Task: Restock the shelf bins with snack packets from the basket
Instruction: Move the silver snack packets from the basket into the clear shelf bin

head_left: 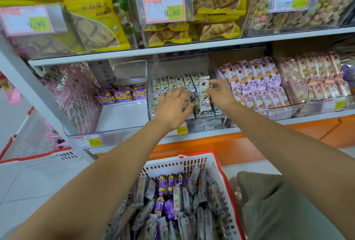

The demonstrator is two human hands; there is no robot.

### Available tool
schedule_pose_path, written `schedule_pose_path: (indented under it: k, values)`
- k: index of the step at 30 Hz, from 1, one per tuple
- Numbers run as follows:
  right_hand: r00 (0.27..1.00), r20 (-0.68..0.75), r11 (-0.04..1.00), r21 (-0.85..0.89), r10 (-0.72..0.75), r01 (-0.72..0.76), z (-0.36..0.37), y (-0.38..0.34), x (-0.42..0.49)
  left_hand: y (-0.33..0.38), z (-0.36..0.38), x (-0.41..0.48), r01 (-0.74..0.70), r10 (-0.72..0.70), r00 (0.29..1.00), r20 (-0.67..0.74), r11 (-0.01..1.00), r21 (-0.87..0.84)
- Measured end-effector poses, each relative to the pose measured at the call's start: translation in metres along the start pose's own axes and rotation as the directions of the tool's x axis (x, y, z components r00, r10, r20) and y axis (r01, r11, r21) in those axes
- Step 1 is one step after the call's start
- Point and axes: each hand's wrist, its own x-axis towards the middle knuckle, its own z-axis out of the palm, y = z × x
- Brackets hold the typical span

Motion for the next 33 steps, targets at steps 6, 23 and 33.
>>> schedule_pose_path:
  k: [6, 23, 33]
  values:
    - [0.994, 0.059, 0.960, -0.260, -0.087, 0.099, 0.022, 0.007, 0.004, -0.012, 0.015, -0.006, -0.017, 0.007, 0.991, 0.132, 0.997, 0.080]
    - [0.753, 0.112, 0.715, -0.248, -0.649, 0.654, 0.027, 0.011, -0.071, -0.023, 0.002, -0.068, -0.140, 0.130, 0.920, -0.370, 0.990, 0.000]
    - [0.839, 0.522, 0.803, -0.430, -0.151, 0.412, 0.103, 0.102, -0.139, -0.060, 0.080, -0.206, 0.360, -0.336, 0.916, 0.219, 0.930, -0.078]
